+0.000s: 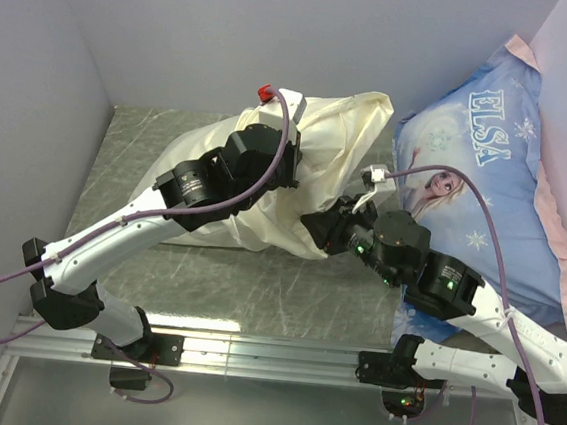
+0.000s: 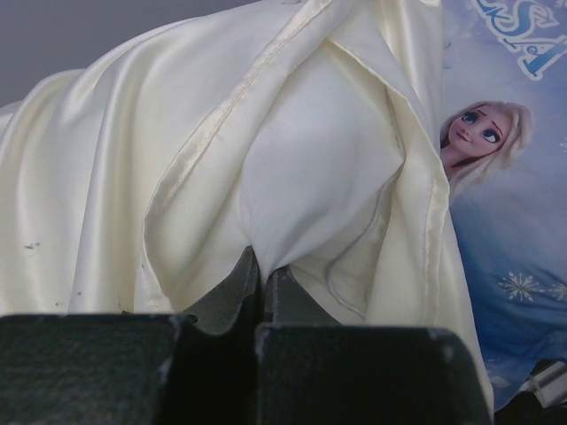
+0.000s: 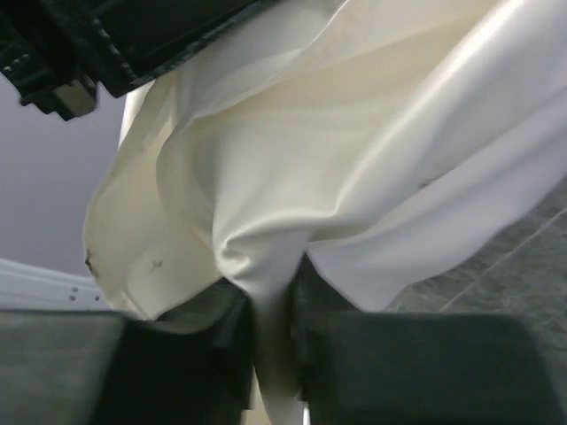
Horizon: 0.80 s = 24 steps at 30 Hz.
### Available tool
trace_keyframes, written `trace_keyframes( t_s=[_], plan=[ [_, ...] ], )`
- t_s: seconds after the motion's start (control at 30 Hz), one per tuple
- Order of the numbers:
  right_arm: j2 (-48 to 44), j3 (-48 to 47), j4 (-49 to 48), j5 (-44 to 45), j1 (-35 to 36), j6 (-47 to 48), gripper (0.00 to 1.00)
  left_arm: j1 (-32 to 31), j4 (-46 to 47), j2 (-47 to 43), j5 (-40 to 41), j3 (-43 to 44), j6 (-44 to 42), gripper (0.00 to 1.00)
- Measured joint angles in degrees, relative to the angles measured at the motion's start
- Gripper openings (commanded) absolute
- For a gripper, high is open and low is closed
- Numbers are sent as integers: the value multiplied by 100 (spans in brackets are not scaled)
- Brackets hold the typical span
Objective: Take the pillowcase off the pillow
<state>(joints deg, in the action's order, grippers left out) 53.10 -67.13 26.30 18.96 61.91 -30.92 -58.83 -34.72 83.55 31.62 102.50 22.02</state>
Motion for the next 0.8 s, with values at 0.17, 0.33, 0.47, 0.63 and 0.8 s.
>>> trace_keyframes(
  t_s=[0.17, 0.33, 0.47, 0.63, 0.8],
  plan=[
    [-586, 667, -396, 210, 15, -350, 0, -15, -118, 0, -44, 52, 22, 0],
    [-1154, 1257, -619, 422, 22, -669, 0, -105, -203, 0, -214, 70, 68, 0],
    [-1266, 1659, -918, 568, 31, -981, 0, -109, -310, -9, -234, 70, 120, 0],
    [-1609, 2063, -1088, 710, 48, -1220, 6, -116, -538, -20, -323, 72, 127, 0],
    [-1910, 2155, -1064, 662, 48, -1318, 18, -101, -546, -118, -361, 70, 111, 0]
  ],
)
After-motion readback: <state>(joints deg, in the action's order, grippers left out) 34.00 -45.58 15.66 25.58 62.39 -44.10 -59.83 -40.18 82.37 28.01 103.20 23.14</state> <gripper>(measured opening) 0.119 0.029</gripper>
